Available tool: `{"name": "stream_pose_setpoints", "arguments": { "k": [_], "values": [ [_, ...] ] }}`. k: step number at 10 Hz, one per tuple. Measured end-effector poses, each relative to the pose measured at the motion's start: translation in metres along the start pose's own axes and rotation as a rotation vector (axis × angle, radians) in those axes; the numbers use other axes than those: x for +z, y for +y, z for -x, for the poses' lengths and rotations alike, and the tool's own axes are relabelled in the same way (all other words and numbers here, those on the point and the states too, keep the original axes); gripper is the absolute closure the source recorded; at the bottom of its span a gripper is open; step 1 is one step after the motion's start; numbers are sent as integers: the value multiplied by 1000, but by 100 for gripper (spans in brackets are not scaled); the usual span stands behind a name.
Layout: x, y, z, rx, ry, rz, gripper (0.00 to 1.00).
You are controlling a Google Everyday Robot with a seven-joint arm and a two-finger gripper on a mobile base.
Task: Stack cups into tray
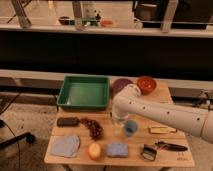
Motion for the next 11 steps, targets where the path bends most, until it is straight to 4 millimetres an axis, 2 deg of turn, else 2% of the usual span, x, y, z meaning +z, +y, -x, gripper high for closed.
{"name": "stream_pose_setpoints", "arguments": {
  "k": [6,7,10,11],
  "values": [
    [14,3,-3,-10,-6,29,21],
    [16,3,-2,-15,-10,33,25],
    [22,1,-1,-17,-19,41,53],
    [23,0,0,-21,-22,43,65]
  ]
}}
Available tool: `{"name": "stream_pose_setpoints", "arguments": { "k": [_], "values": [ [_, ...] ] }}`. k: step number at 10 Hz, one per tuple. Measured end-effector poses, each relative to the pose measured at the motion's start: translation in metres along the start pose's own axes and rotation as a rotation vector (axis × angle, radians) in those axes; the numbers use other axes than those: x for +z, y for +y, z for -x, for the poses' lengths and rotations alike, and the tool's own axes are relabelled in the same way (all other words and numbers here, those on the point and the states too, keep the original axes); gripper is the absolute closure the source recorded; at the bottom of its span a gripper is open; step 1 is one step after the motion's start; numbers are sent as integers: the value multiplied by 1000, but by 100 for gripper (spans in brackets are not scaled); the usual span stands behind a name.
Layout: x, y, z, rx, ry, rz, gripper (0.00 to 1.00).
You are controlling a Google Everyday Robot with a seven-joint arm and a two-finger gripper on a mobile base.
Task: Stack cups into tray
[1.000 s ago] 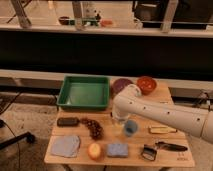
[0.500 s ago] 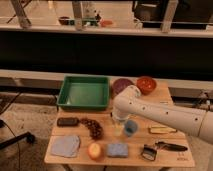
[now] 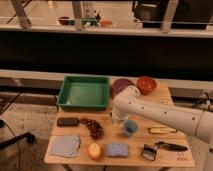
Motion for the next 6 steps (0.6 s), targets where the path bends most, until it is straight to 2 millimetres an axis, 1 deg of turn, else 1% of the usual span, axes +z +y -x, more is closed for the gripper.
{"name": "stream_pose_setpoints", "arguments": {
  "k": [3,4,6],
  "values": [
    [1,-2,-1,-5,-5,-2,94],
    [-2,-4,-2,-7,-7,-11,100],
    [-7,-6,-4,-9,-11,-22,100]
  ]
}}
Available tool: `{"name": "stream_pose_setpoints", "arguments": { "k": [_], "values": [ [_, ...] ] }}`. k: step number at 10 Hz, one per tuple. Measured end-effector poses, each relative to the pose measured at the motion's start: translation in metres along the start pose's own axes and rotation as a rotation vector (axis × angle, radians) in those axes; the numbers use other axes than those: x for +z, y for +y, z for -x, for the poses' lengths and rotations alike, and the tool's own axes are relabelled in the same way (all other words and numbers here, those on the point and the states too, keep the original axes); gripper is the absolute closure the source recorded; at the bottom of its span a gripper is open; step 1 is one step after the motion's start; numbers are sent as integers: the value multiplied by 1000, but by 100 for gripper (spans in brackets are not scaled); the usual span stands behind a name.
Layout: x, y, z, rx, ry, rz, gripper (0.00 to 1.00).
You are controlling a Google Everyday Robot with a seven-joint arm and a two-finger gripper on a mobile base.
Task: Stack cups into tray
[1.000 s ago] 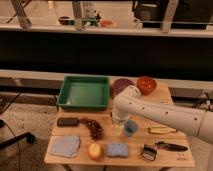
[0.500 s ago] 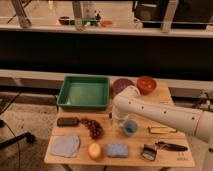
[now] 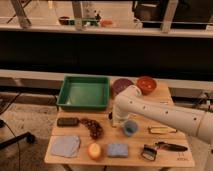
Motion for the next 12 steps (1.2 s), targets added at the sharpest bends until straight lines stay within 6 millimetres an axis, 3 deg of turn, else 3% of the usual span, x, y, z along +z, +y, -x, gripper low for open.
{"name": "stream_pose_setpoints", "arguments": {
  "k": [6,9,12],
  "values": [
    [-27,-6,-3,-2,-26,-42,100],
    [-52,-10,-3,-14,-44,-72,100],
    [-88,-5,-16,-20,-51,-85,100]
  ]
}}
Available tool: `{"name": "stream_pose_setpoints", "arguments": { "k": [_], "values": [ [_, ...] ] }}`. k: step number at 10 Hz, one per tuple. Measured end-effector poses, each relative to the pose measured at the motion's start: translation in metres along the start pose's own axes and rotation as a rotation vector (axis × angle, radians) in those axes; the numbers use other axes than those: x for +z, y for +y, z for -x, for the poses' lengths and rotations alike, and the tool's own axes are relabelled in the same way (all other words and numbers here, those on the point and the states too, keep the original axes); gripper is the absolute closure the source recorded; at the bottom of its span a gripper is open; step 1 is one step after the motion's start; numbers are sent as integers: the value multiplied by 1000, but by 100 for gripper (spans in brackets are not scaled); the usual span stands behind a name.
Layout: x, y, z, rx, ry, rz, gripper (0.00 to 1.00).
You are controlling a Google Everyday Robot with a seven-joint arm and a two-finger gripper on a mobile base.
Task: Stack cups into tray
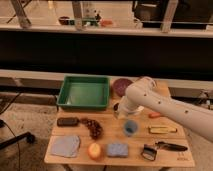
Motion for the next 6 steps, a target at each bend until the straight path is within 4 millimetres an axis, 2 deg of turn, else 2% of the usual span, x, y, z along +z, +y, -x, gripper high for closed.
{"name": "stream_pose_setpoints", "arguments": {
  "k": [2,6],
  "values": [
    [-24,5,-11,-4,1,-12,100],
    [-52,25,-18,-25,11,-16,100]
  ]
}}
